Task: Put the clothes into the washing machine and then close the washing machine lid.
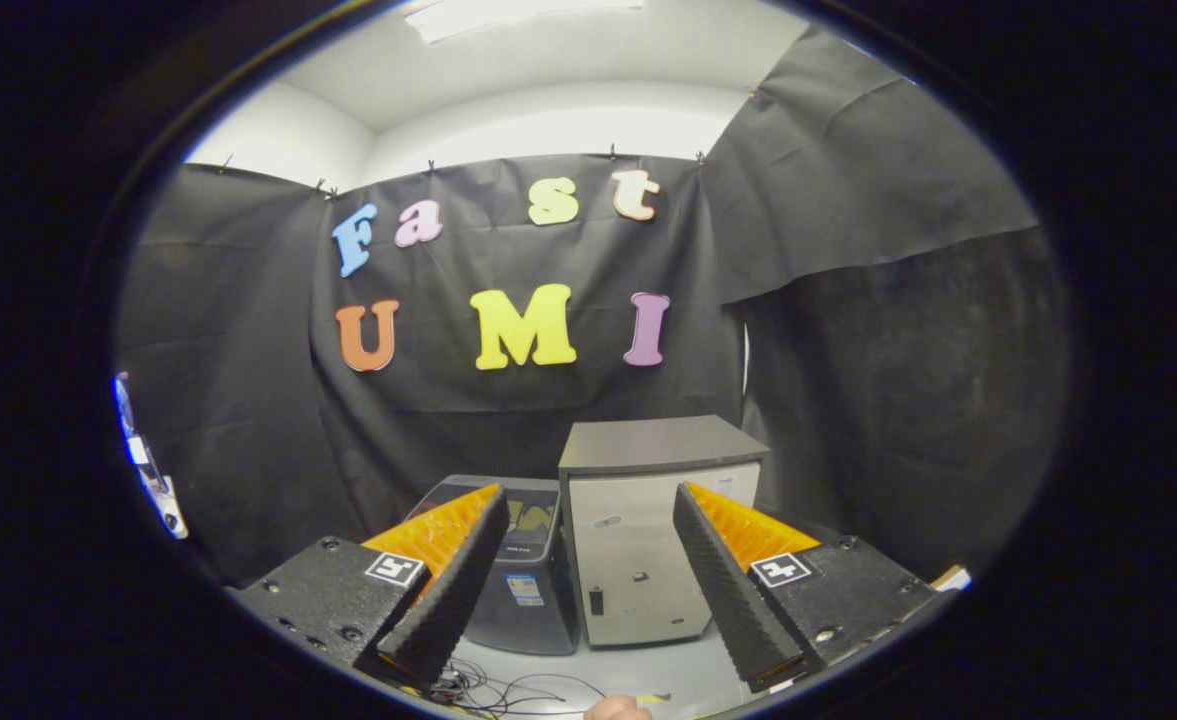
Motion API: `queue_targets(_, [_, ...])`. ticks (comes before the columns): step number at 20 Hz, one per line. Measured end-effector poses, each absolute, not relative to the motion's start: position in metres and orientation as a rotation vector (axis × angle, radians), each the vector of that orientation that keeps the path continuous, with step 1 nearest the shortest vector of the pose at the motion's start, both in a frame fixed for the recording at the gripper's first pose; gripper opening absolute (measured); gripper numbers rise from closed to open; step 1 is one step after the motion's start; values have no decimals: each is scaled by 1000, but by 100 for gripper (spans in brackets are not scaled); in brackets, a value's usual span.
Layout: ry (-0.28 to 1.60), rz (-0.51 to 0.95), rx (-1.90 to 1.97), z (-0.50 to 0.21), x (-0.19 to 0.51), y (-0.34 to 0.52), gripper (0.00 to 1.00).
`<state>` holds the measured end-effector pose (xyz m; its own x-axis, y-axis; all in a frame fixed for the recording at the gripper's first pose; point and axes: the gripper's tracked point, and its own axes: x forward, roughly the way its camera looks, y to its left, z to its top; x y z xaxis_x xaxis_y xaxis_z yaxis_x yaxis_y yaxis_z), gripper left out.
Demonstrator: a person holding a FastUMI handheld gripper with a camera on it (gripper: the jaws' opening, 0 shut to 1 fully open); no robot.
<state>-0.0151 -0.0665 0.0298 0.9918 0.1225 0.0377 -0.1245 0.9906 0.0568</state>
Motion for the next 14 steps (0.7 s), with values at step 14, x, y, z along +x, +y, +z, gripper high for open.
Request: queue_targets(14, [-33,123,58,31,-15,-60,100])
